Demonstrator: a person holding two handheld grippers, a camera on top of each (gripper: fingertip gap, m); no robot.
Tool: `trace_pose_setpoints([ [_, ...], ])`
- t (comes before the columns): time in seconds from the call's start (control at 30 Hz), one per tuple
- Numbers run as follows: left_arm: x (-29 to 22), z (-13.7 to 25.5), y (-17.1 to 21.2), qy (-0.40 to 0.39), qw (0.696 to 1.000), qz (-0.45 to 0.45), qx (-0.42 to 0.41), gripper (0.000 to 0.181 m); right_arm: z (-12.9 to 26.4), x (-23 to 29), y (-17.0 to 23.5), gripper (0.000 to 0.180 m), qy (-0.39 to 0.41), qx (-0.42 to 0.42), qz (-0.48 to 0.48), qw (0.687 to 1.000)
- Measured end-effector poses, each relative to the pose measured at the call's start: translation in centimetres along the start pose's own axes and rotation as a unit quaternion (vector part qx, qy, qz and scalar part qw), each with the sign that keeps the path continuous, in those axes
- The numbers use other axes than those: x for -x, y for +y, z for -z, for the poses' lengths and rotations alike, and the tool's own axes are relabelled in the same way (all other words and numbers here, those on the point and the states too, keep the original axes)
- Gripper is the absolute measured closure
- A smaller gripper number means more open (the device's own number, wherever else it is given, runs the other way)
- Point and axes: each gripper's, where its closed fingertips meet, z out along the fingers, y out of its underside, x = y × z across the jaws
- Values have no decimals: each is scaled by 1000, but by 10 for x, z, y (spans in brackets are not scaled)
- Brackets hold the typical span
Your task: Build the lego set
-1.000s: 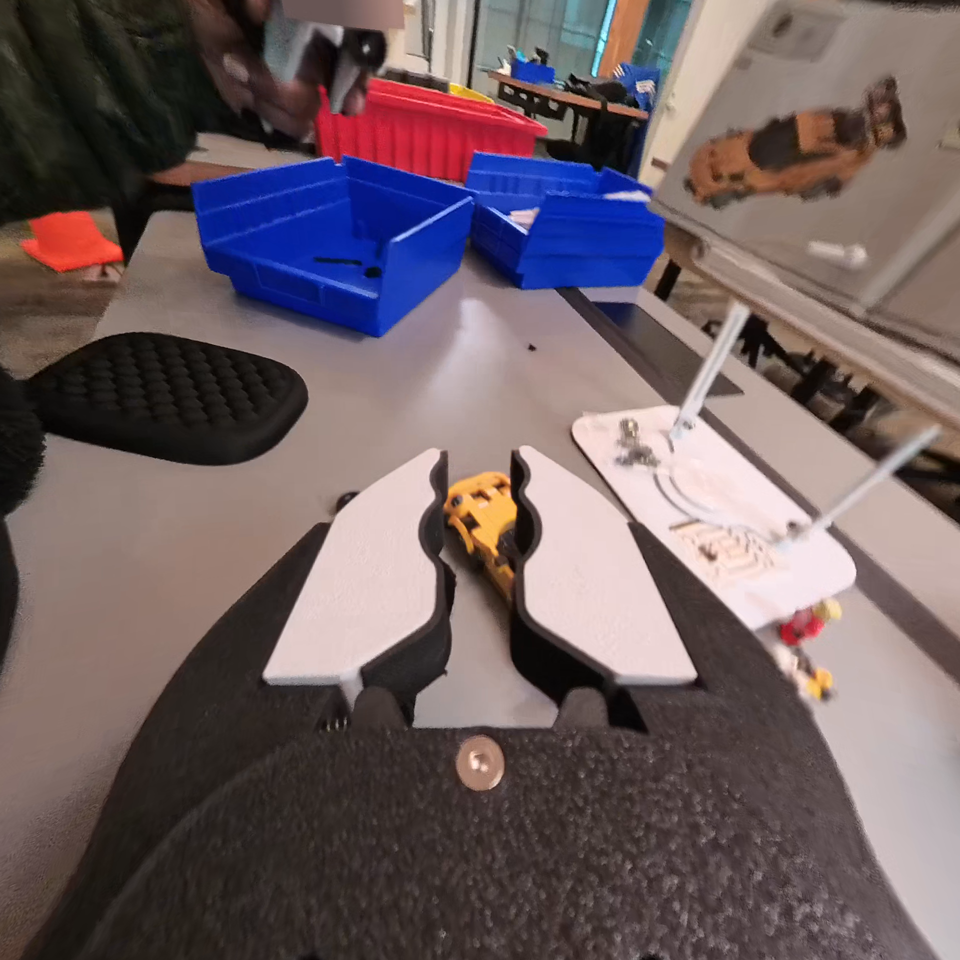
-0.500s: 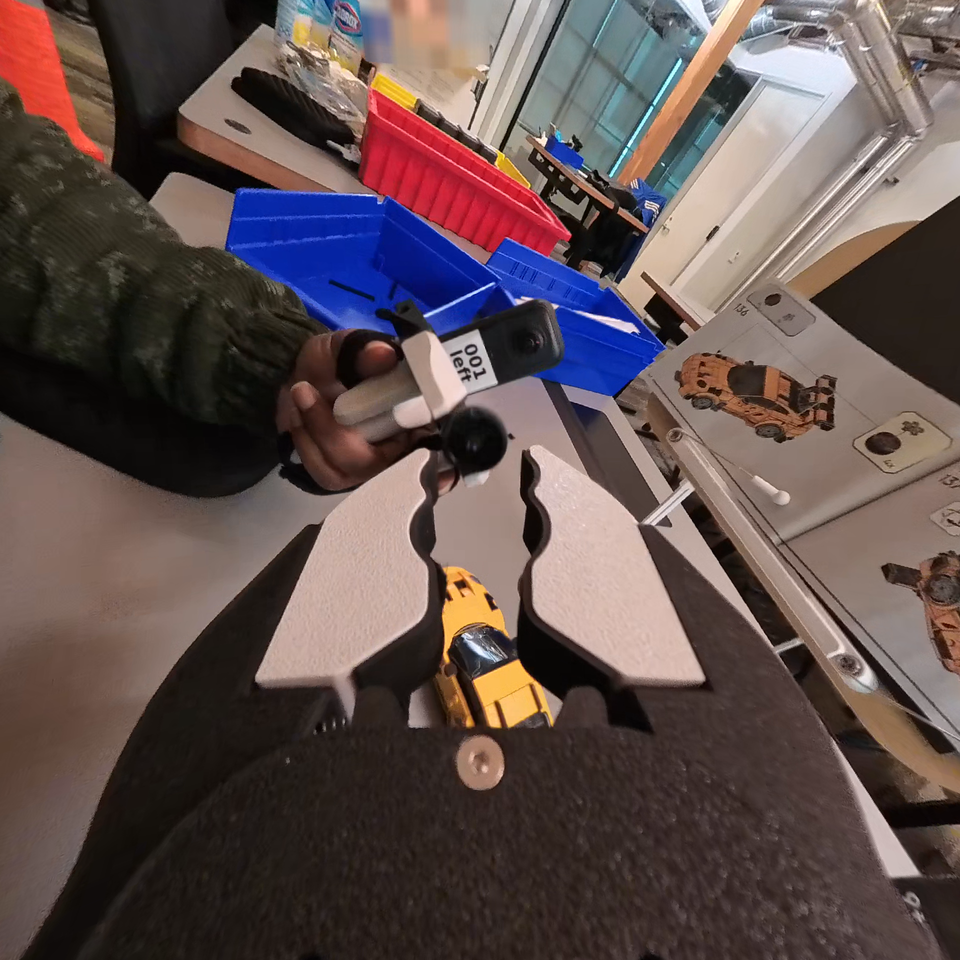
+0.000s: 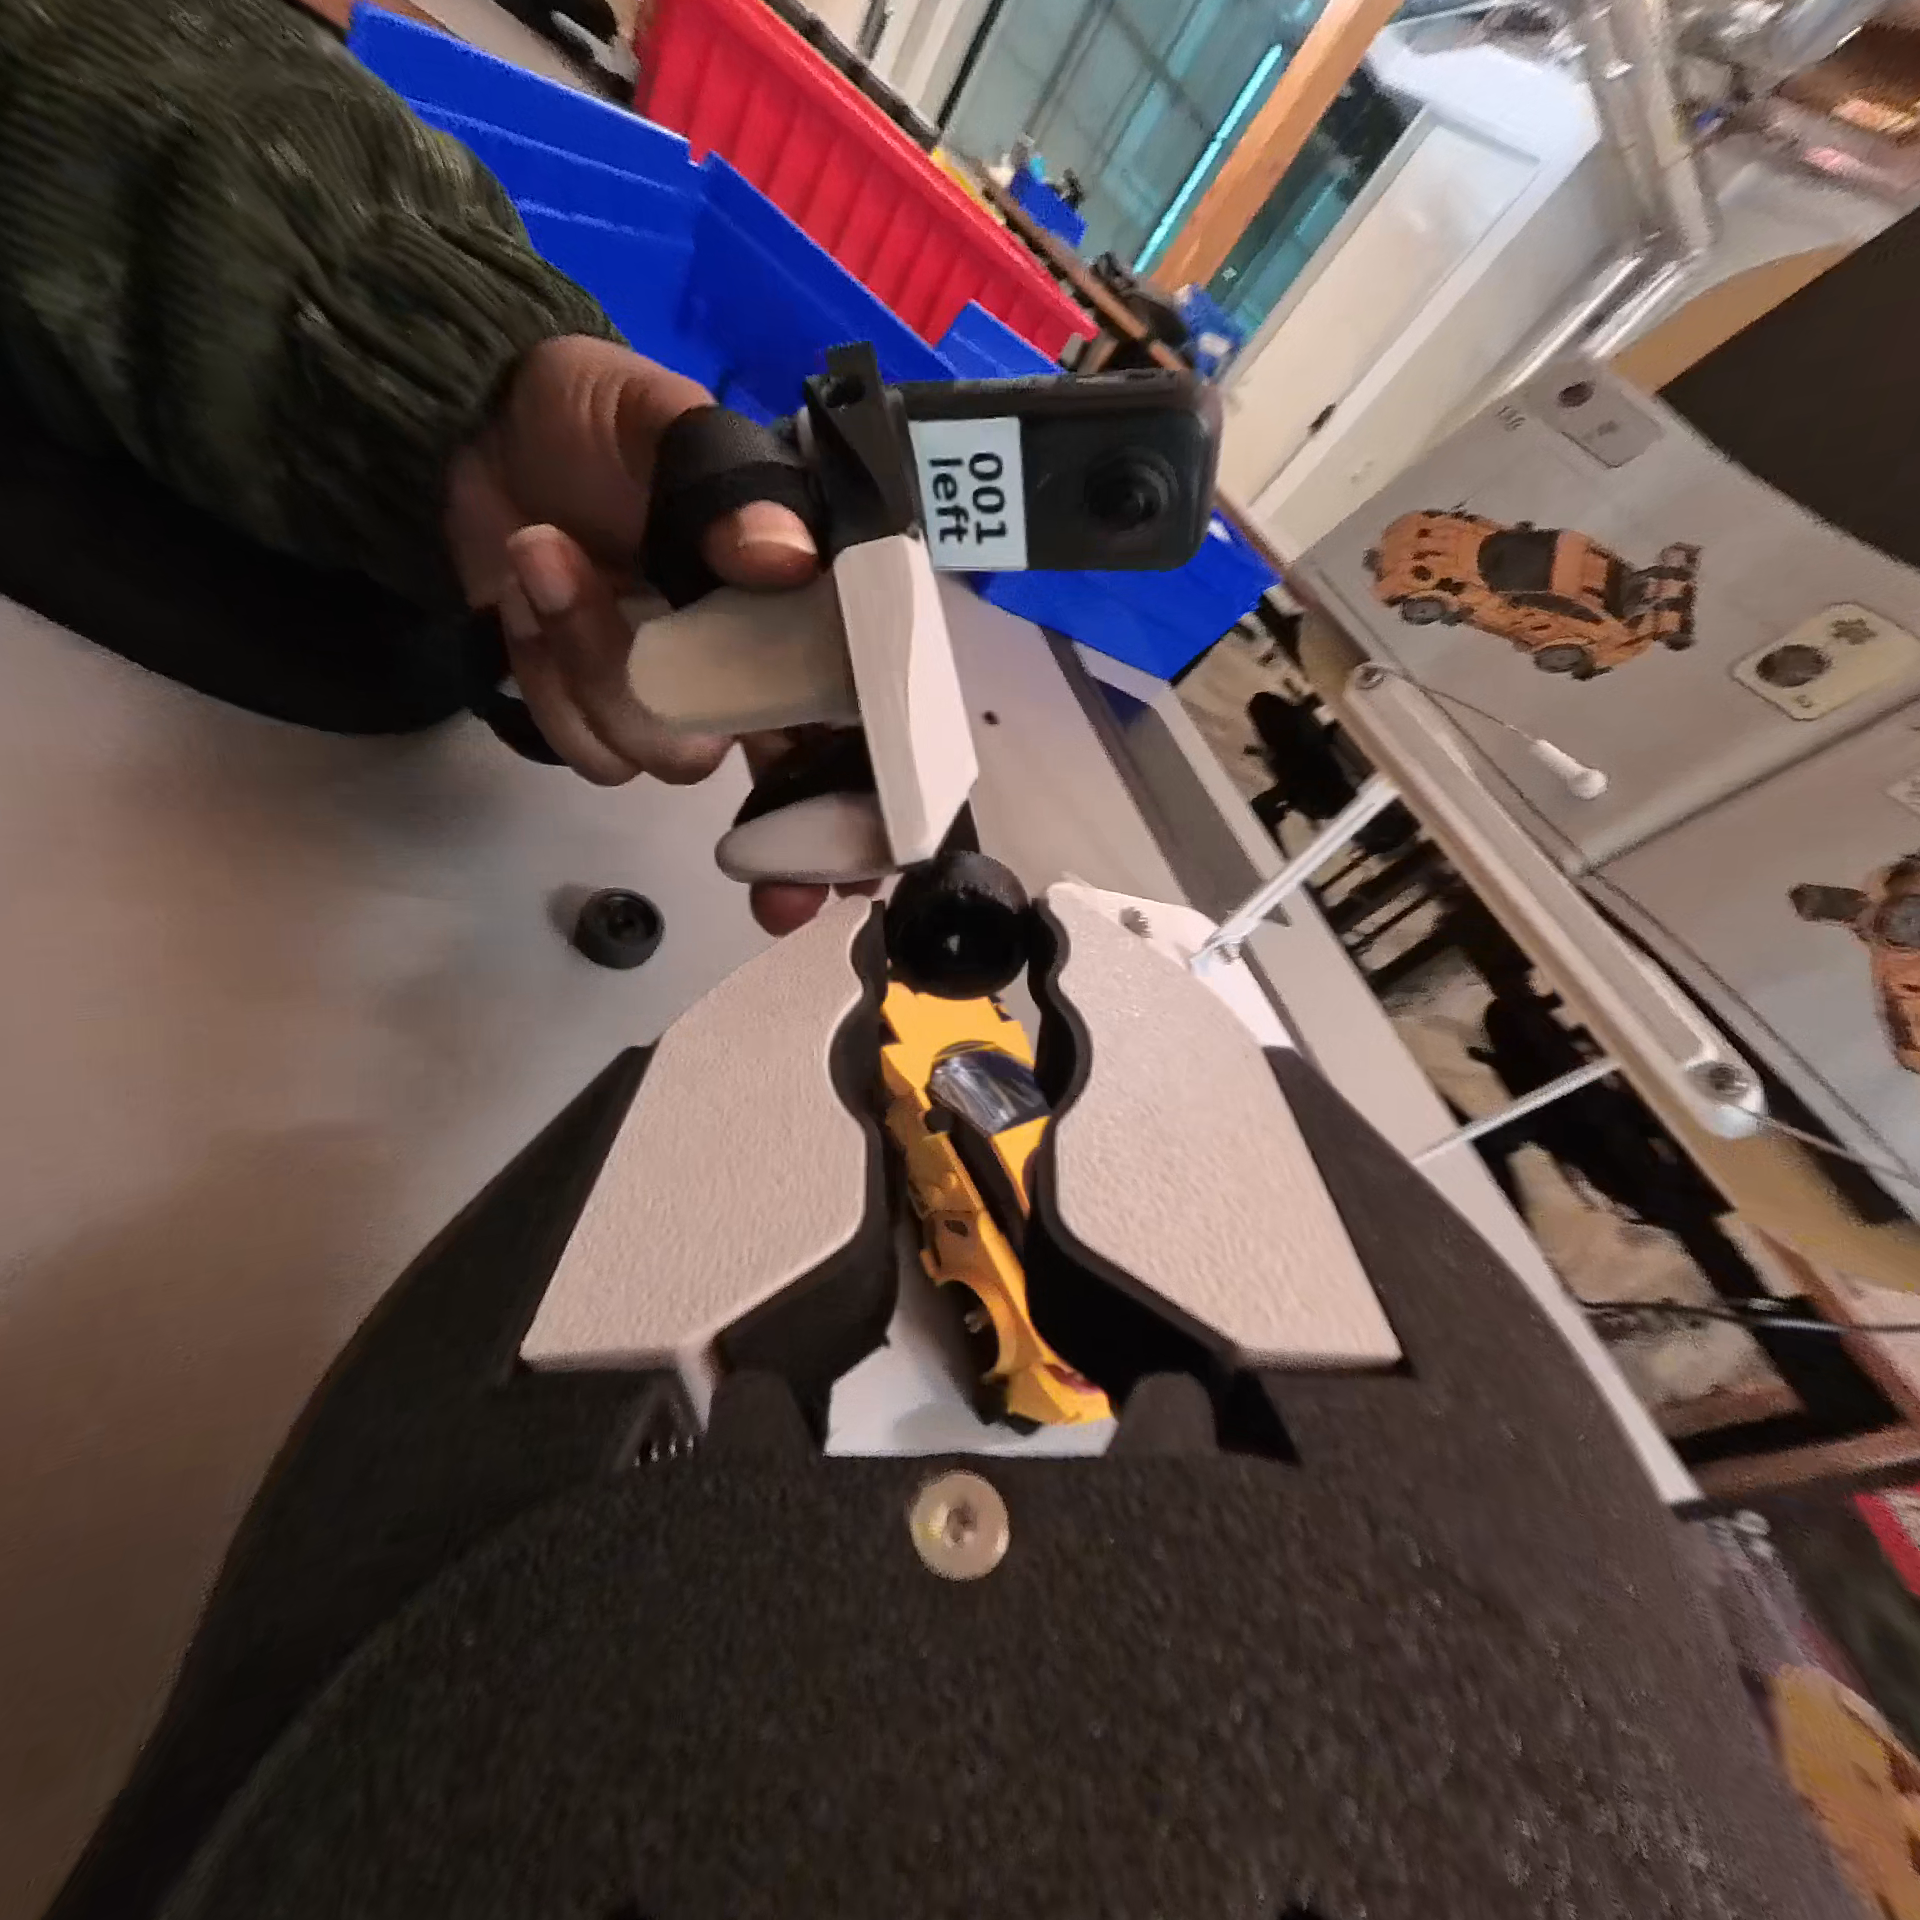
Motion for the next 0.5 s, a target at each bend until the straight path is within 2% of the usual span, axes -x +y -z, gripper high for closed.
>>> trace_pose_setpoints([
  [0.13, 3, -4, -1, -22, 1000, -2, -2, 156, 1, -2, 1, 154, 34, -9, 14, 999],
  [0.2, 8, -4, 0, -55, 998, -20, 11, 156, 0, -1, 6, 155, 26, 1, 14, 1000],
  [0.27, 16, 1, 5, -115, 989, -72, 60, 156, 0, 5, 15, 155, -2, 26, 3, 1000],
  [0.33, 37, 20, 16, -229, 945, -175, 154, 156, 7, 11, 25, 155, -43, 50, -24, 998],
  [0.4, 58, 41, 33, -326, 866, -270, 267, 156, 15, 7, 35, 153, -56, 66, -63, 994],
  [0.5, 80, 60, 67, -378, 763, -324, 412, 156, 22, -6, 44, 153, -44, 76, -121, 989],
])
